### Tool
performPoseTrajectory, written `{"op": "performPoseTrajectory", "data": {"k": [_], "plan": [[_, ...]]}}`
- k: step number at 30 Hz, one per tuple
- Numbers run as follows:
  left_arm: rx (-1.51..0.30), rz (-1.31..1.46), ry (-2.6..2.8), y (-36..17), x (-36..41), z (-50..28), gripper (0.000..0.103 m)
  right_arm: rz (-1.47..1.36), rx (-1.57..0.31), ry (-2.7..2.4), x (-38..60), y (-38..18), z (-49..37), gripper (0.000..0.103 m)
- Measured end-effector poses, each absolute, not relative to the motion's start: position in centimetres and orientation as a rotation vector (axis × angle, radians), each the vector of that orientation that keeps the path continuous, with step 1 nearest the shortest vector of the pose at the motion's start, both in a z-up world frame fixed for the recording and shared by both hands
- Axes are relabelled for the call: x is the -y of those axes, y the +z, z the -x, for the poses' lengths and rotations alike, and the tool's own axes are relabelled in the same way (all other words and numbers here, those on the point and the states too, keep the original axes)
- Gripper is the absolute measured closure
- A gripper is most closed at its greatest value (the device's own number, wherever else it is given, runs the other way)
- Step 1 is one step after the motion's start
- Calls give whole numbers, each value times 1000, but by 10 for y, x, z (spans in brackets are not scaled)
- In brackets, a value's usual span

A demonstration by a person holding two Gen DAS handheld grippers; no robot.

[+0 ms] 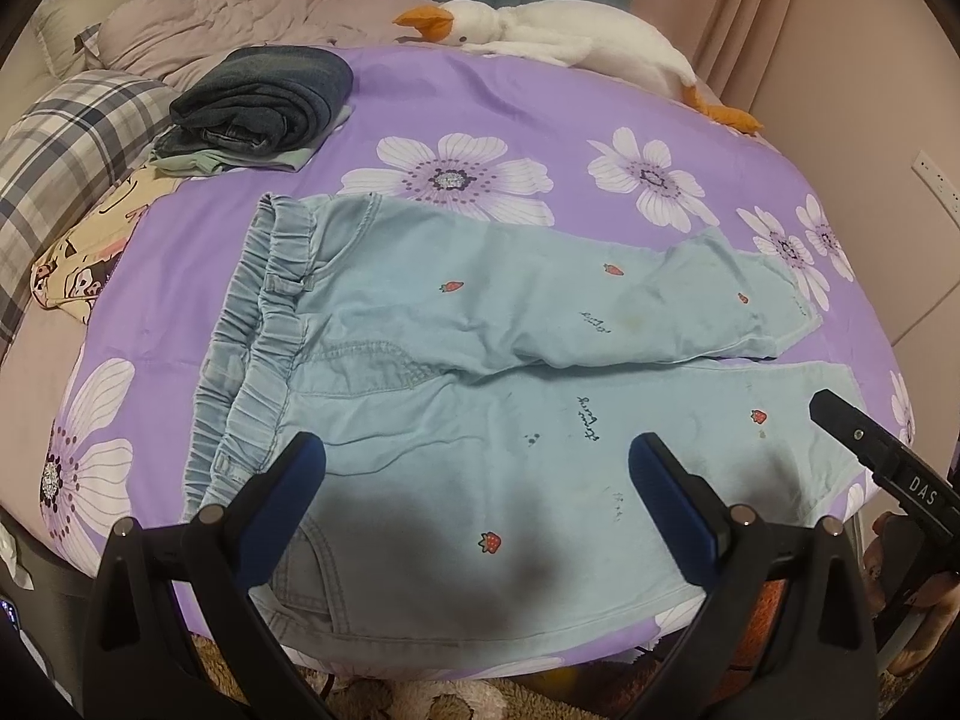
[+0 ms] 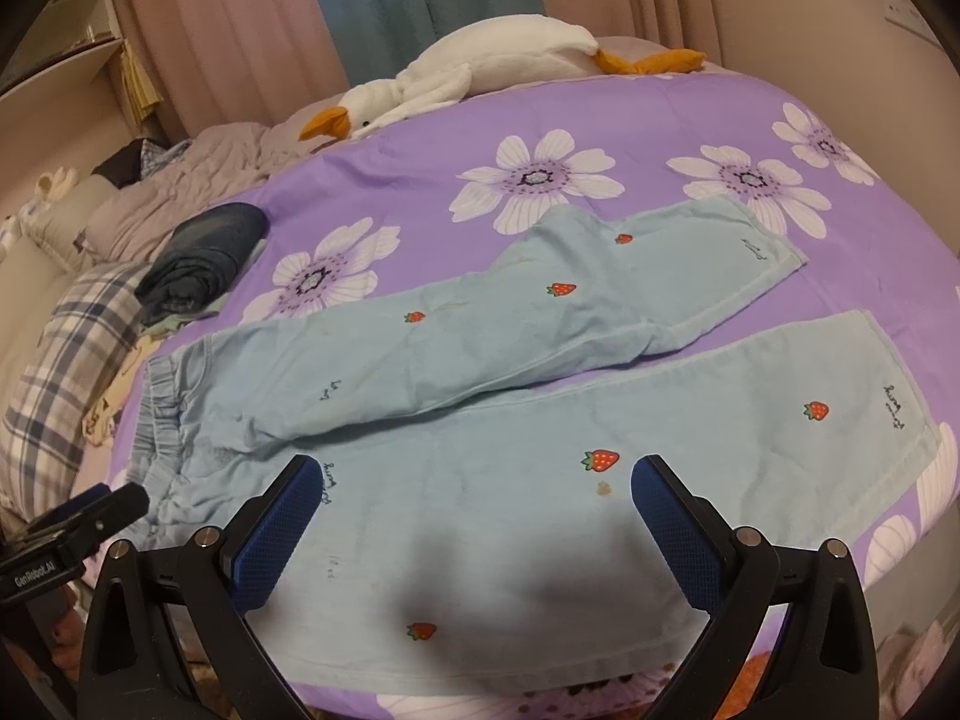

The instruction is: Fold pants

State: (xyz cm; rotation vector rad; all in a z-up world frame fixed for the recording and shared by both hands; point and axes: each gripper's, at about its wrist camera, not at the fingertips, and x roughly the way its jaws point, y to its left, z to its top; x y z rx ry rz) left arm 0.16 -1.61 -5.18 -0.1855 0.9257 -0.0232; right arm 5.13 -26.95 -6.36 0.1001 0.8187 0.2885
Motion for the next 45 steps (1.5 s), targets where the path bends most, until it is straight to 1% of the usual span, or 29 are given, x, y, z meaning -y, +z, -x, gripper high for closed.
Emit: {"op": "performPoseTrajectory", "data": {"k": [13, 16, 19, 22, 25, 27, 29, 30, 31, 32, 34, 36, 37, 38, 39, 40, 42, 45], "plan": [[-930, 195, -17, -55, 12, -2, 1, -106, -818, 287, 275, -63, -53, 0], [-924, 212, 44, -57, -6, -1, 1, -120, -810, 252, 289, -63, -56, 0], [-929, 223, 179, -66, -44, 3, 2, -146, -811, 174, 323, -64, -63, 0], [-965, 256, 263, -81, -77, 10, 4, -225, -826, 32, 382, -71, -72, 0], [-1027, 358, 291, -105, -110, 19, 15, -309, -846, -147, 445, -84, -76, 3], [-1049, 434, 272, -116, -120, 22, 21, -351, -868, -237, 482, -96, -76, 15], [-1078, 537, 220, -129, -124, 21, 35, -405, -891, -305, 515, -109, -78, 21], [-1082, 581, 180, -133, -123, 20, 38, -426, -898, -323, 523, -113, -79, 22], [-1080, 623, 136, -139, -121, 17, 48, -454, -901, -336, 533, -118, -80, 23], [-1081, 641, 118, -142, -120, 16, 66, -482, -903, -349, 541, -122, -82, 24], [-1081, 658, 119, -146, -119, 12, 85, -532, -900, -356, 555, -130, -84, 31], [-1063, 708, 121, -145, -123, 13, 88, -575, -903, -339, 561, -136, -88, 48], [-1054, 719, 124, -142, -125, 12, 89, -590, -910, -326, 562, -140, -93, 53], [-1031, 723, 137, -135, -129, 15, 89, -573, -913, -336, 561, -141, -96, 67], [-1021, 722, 144, -132, -132, 15, 89, -545, -913, -346, 556, -138, -98, 77], [-1008, 735, 153, -125, -137, 18, 89, -523, -907, -346, 554, -134, -100, 92], [-994, 748, 167, -117, -148, 24, 89, -552, -882, -320, 552, -126, -96, 95], [-994, 714, 224, -113, -160, 31, 89, -559, -857, -257, 542, -114, -88, 96]]}}
